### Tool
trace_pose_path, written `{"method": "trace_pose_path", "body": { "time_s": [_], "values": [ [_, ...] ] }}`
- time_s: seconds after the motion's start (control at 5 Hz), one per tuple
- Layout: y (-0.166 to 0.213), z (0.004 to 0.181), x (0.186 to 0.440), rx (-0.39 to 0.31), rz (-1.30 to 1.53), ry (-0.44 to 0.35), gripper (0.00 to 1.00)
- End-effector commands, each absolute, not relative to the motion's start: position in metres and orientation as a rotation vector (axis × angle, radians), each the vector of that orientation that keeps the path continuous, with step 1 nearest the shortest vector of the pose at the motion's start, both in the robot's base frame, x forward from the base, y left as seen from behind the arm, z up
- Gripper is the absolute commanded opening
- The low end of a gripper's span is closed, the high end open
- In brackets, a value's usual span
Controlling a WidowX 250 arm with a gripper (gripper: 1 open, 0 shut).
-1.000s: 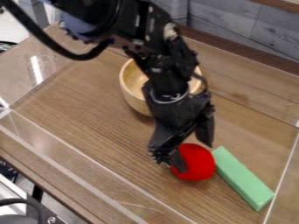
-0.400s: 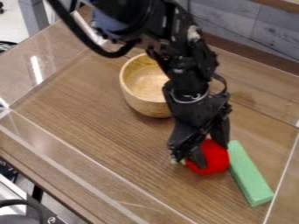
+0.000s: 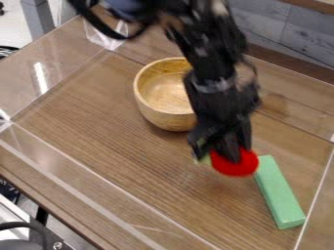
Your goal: Move the red fruit to the left
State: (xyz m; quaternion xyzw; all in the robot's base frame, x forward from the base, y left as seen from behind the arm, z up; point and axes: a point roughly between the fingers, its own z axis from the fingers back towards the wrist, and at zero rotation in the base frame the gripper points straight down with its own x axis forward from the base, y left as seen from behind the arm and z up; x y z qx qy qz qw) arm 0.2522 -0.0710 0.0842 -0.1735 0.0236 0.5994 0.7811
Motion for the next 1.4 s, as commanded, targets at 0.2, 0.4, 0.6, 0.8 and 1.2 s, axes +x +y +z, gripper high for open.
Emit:
{"method": "trace_pose_path", "body": {
  "time_s": [0.2, 0.4, 0.6, 0.8, 1.2],
  "values": [
    [-0.001, 0.15, 0.245, -0.468, 1.39, -0.015, 0.0],
    [0.029, 0.146, 0.244, -0.483, 1.477, -0.05, 0.0],
    [0.053, 0.135, 0.246, -0.486, 1.55, -0.08, 0.0],
    [0.075, 0.137, 0.259, -0.495, 1.628, -0.109, 0.0],
    [0.096, 0.133, 0.276, -0.49, 1.679, -0.16, 0.0]
  ]
}}
